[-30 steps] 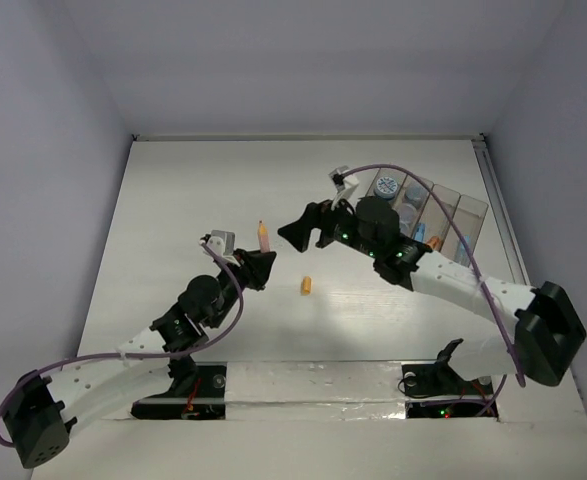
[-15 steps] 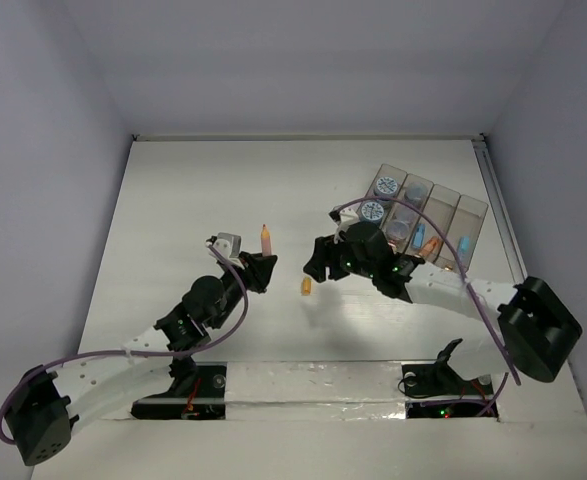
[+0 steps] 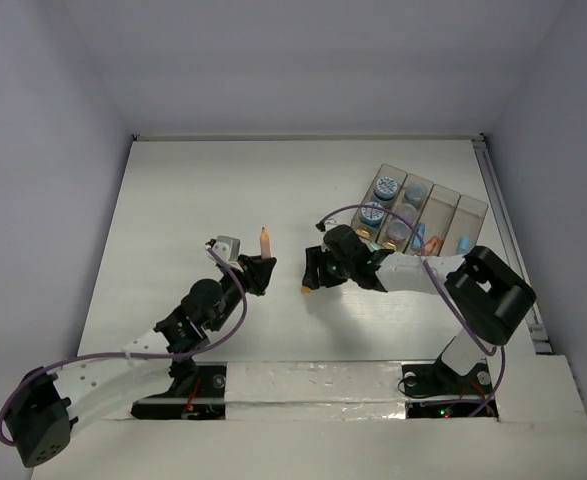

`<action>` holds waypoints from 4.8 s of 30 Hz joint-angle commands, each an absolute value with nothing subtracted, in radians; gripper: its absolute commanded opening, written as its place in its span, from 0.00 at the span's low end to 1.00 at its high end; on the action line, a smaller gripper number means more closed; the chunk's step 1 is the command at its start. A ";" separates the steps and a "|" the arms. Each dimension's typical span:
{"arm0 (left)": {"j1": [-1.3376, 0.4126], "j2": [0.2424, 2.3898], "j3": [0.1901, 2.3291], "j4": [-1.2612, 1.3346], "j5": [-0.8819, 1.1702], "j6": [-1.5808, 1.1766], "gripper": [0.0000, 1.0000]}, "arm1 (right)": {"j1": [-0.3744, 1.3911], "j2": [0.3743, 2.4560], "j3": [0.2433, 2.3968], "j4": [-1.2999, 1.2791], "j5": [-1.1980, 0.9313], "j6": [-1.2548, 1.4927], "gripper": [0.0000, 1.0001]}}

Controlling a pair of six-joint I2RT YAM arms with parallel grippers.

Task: Sort the stationery into containers
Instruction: Pick up the pen cap from the center of the board, then close the pen cap on the pen.

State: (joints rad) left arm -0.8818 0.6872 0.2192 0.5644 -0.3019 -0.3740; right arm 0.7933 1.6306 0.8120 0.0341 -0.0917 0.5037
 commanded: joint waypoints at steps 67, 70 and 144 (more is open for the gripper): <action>-0.877 0.735 0.215 0.657 -0.229 -0.387 0.00 | 0.808 1.497 1.084 0.203 0.161 0.503 0.04; -0.877 0.761 0.230 0.631 -0.264 -0.387 0.00 | 0.808 1.519 1.138 0.166 0.215 0.479 0.02; -0.877 0.923 0.350 0.598 -0.391 -0.419 0.00 | 1.094 1.686 1.276 0.156 0.635 0.361 0.04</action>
State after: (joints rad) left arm -0.8814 0.9447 0.2981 0.5369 -0.3672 -0.4080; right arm 1.0611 1.6749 1.2369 0.1234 0.5598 0.3622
